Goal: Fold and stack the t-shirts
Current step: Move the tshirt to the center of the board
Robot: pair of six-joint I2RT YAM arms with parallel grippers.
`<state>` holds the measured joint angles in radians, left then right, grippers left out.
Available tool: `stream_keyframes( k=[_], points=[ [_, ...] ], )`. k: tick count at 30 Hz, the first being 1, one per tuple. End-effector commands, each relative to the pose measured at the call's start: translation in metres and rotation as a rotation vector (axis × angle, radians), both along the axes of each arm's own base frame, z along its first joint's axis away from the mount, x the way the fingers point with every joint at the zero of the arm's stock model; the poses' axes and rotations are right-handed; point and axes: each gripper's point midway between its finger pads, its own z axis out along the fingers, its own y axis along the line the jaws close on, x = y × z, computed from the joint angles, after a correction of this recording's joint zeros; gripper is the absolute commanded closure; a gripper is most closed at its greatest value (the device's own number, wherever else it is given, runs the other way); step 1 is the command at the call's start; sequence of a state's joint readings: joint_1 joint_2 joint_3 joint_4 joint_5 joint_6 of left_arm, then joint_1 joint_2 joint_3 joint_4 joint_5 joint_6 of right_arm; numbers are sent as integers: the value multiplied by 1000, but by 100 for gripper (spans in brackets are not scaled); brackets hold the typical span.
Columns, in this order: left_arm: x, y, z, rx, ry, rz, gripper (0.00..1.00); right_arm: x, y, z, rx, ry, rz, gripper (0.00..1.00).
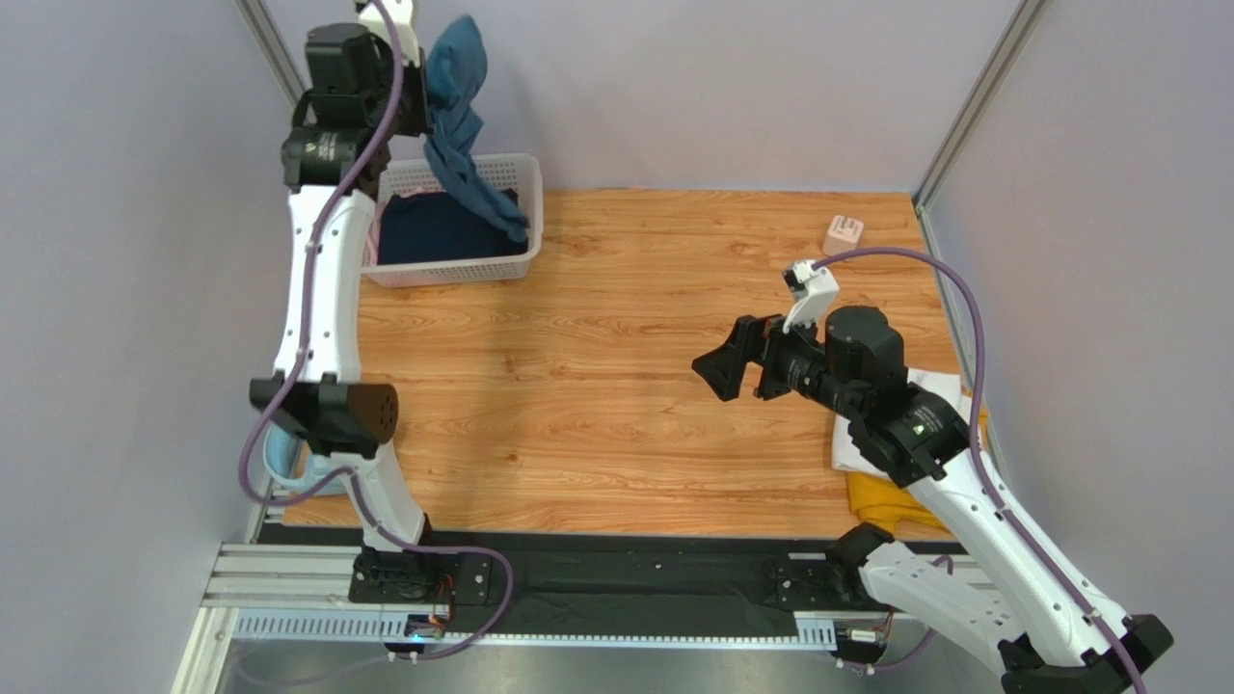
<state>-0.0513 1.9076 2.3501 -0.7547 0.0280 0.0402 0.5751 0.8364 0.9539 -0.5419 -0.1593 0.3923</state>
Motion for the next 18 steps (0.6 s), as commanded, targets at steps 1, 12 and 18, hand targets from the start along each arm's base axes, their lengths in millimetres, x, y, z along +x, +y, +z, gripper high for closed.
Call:
stream_keyframes(
  k=[1,12,18],
  points=[
    [-85,-32,128,-103,-272,-107,100,-10,-3,7,12,-26,15,0],
    [-300,-157,187,-213,-352,-865,100,-30,-22,17,43,-71,-17,0],
    [-304,-187,122,-206,-162,-947,100,-33,-32,25,70,-78,-70,0]
  ],
)
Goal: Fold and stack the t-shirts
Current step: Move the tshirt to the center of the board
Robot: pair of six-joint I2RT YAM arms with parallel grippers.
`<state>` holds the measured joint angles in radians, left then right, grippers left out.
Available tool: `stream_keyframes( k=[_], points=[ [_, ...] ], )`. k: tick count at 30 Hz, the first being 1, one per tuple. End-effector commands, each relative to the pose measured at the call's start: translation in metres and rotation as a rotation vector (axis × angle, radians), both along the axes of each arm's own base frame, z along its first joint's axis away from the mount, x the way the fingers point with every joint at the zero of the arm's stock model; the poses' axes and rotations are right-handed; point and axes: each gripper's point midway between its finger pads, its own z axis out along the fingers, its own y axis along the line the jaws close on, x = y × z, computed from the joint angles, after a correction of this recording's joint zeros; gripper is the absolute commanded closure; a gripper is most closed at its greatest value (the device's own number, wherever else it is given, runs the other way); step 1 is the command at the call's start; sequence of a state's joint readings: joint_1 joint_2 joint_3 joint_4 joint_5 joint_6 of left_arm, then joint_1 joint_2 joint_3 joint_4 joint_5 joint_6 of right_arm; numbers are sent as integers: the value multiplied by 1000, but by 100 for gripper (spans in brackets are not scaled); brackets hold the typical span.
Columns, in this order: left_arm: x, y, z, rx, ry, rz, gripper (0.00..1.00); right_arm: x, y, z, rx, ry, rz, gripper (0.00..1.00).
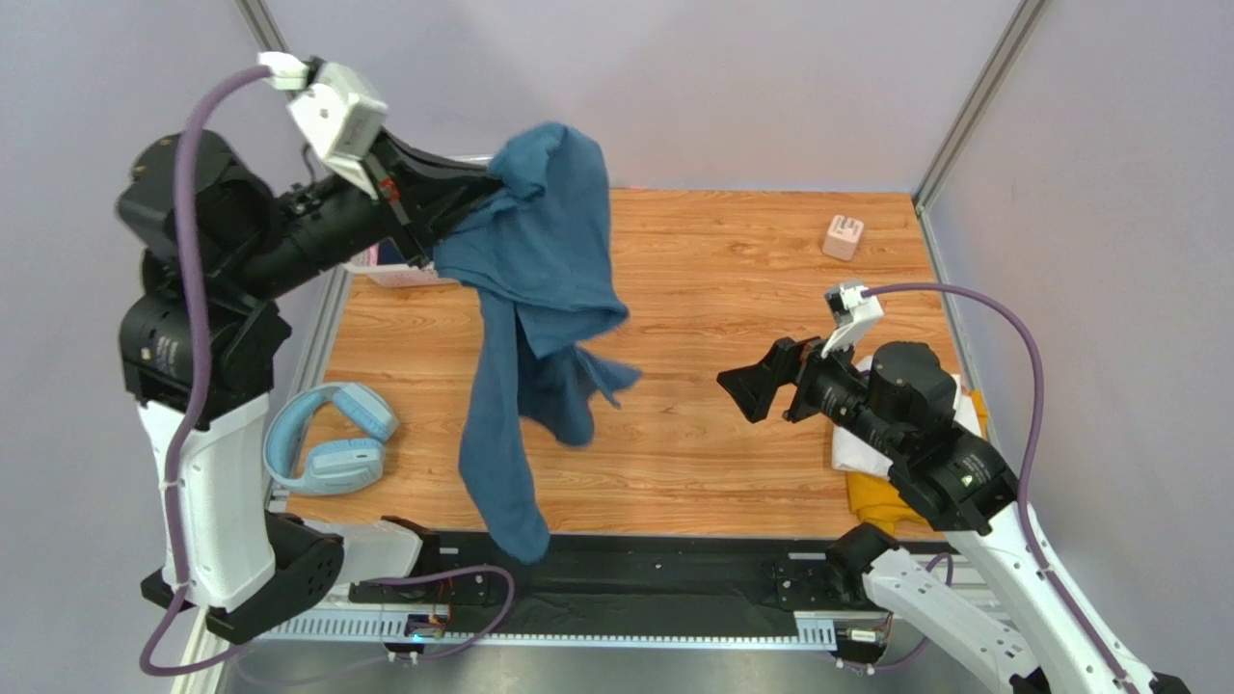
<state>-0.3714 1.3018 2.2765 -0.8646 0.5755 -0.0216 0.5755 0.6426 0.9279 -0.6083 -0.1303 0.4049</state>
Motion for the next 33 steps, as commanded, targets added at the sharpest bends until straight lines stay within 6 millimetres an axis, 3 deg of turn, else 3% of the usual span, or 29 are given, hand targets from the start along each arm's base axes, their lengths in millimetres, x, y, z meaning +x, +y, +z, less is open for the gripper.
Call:
stream_keyframes(
  k=[1,5,9,10,13,16,20,25,28,30,31,32,33],
  points=[
    [8,-39,-68,104,188,-123,100,-3,-8,5,21,0,-45,0],
    [-8,-68,-94,178,218,-224,100,-4,-11,13,49,-14,-65,0],
    [-17,-93,-98,233,184,-279,100,-7,-17,19,81,-32,-91,0],
    [-24,-109,-103,266,165,-325,100,-8,-18,19,85,-35,-98,0],
    [-39,-131,-103,299,132,-385,100,-10,-25,26,102,-67,-120,0],
    [-45,-139,-87,280,93,-402,100,-10,-26,29,103,-84,-120,0],
    [-48,-137,-66,239,46,-405,100,-5,-20,23,82,-61,-106,0],
    [-45,-133,-80,280,64,-381,100,0,-15,21,82,-61,-100,0],
    [-29,-118,-98,333,77,-282,100,0,-15,17,77,-54,-98,0],
    [-16,-109,-122,358,144,-256,100,0,-14,14,77,-49,-93,0],
    [-1,-89,-125,338,177,-184,100,0,-13,11,73,-44,-90,0],
    [12,-82,-160,374,267,-154,100,1,-12,9,72,-39,-89,0],
    [16,-78,-172,363,297,-163,100,0,-11,8,68,-36,-81,0]
  ],
)
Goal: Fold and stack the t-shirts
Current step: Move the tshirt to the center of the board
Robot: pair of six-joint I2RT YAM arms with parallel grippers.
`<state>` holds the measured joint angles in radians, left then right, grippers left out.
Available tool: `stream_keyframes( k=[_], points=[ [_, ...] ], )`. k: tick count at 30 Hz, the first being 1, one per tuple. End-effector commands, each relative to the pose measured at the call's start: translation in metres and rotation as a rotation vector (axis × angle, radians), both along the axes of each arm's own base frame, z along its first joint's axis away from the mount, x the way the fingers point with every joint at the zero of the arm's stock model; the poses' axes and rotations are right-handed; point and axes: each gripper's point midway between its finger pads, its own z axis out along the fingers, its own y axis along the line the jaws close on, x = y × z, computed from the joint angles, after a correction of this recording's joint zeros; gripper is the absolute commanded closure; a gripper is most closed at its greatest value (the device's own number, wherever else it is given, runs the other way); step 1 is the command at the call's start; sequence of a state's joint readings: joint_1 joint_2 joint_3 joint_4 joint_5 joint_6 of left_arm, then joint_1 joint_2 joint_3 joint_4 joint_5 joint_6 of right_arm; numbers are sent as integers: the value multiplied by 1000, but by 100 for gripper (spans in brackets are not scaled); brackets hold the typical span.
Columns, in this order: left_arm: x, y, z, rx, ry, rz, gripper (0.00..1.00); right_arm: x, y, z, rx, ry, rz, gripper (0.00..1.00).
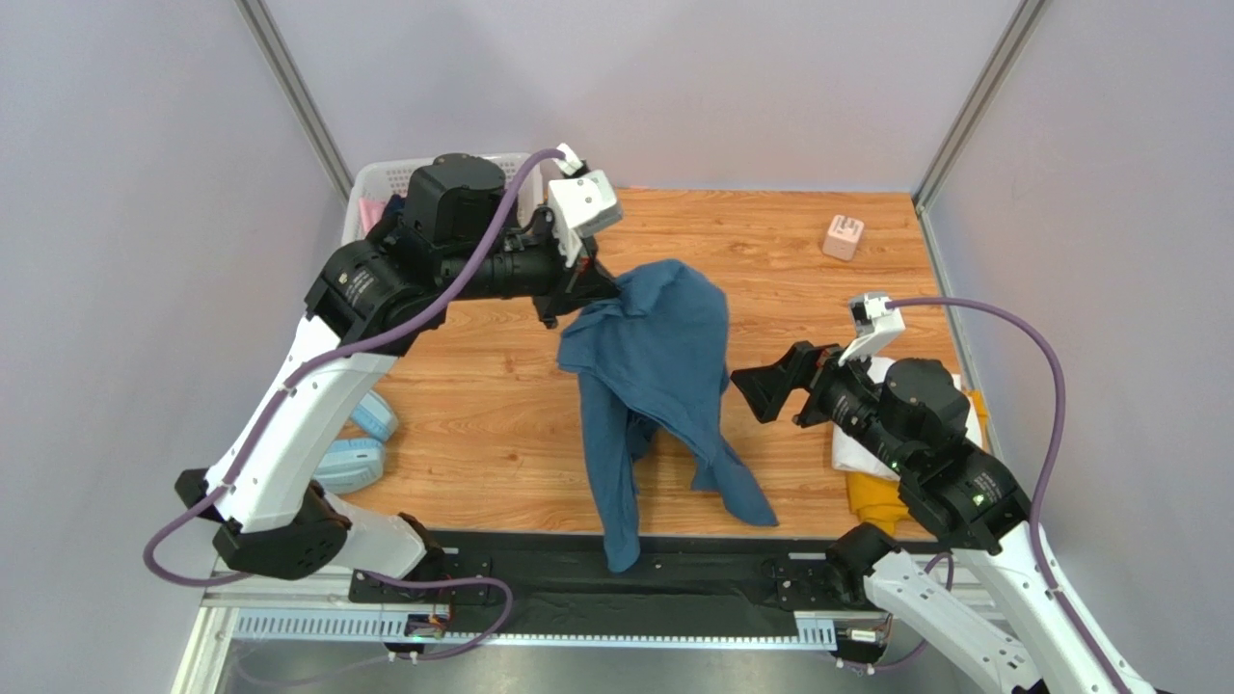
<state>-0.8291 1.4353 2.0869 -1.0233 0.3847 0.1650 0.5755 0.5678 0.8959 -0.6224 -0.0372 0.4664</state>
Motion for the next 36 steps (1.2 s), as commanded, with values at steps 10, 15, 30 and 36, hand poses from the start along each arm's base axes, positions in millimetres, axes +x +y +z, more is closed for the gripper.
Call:
stream_keyframes(
  k=[10,15,30,36],
  points=[
    [54,151,-227,223,313,442,100,-8,16,-38,-51,107,103,0],
    [71,195,-239,239,309,569,100,-17,15,-83,-125,265,115,0],
    [71,196,-210,175,242,554,0,-11,18,-188,-210,632,-15,0],
    [58,145,-229,238,286,372,0,-6,21,-214,-245,686,-29,0]
  ],
)
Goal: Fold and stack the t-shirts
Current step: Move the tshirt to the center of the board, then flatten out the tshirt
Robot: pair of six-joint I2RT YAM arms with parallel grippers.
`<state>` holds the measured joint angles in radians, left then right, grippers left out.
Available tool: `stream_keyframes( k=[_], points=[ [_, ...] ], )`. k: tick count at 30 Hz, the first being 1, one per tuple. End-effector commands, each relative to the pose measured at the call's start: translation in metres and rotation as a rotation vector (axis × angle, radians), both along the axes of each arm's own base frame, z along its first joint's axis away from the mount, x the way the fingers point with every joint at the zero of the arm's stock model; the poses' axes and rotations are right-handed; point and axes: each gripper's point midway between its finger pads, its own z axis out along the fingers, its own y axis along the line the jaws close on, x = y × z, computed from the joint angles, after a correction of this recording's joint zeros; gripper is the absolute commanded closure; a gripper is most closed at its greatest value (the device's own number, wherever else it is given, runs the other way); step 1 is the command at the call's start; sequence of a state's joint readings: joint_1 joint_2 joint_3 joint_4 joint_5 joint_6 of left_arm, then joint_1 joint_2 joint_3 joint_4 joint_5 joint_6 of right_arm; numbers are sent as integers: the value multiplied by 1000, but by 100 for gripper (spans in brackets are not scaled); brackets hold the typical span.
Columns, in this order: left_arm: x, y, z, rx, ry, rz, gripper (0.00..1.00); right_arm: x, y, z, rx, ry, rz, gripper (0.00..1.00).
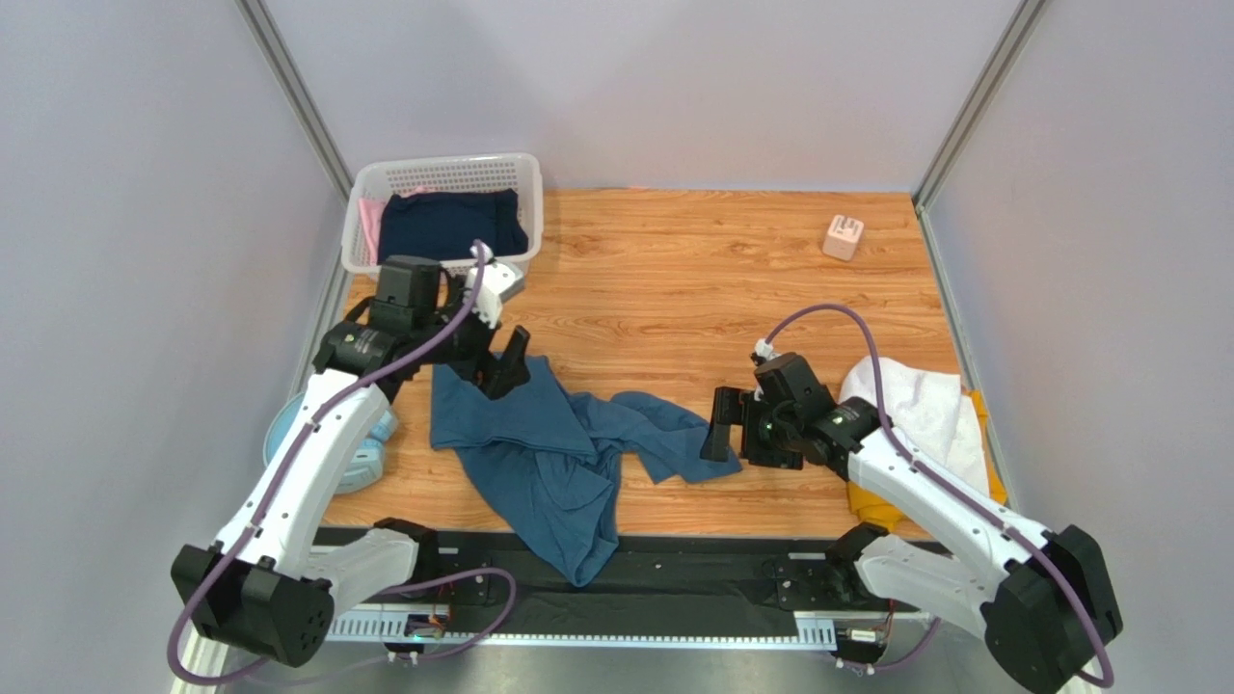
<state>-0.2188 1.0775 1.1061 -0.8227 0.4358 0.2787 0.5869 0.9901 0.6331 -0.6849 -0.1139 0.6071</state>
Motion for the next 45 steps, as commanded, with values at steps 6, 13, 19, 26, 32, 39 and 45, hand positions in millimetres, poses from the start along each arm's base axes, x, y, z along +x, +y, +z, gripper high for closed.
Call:
stream_keyframes(
  k=[6,13,19,26,32,39,45],
  points=[
    [-12,-57,-46,82,107,-233,0,22,9,-18,-22,-5,-38,0],
    [-24,-74,-88,238,126,-359,1,28,14,-33,-43,28,-31,0],
    [-40,-92,-107,370,64,-486,1,33,20,-42,-45,59,-37,0],
    [-47,-107,-136,452,76,-554,1,37,28,-46,-26,81,-32,0],
    [-30,-103,-162,529,47,-529,1,36,33,-45,-1,88,-27,0],
    [-15,-109,-176,557,43,-502,3,31,36,-45,34,93,-23,10],
    [-3,-104,-170,538,59,-450,54,29,35,-47,27,101,-24,100]
  ],
)
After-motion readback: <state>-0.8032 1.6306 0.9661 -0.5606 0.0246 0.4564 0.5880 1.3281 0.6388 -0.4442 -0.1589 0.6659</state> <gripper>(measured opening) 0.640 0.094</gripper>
